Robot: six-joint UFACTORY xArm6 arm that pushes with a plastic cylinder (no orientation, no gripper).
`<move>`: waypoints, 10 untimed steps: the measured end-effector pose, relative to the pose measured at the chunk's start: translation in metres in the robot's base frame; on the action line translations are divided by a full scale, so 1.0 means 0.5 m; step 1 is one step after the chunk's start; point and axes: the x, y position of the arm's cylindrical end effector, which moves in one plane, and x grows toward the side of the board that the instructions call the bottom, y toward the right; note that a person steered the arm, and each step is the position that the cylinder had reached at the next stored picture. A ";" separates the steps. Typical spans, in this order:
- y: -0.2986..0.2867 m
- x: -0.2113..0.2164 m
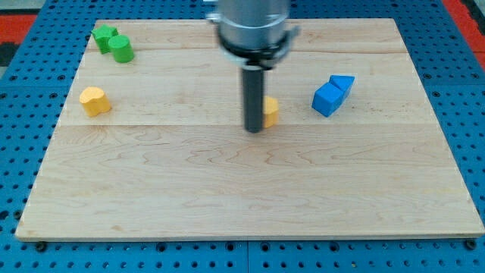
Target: Move the yellow heart to the left of the blue cube
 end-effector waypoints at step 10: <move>-0.693 0.078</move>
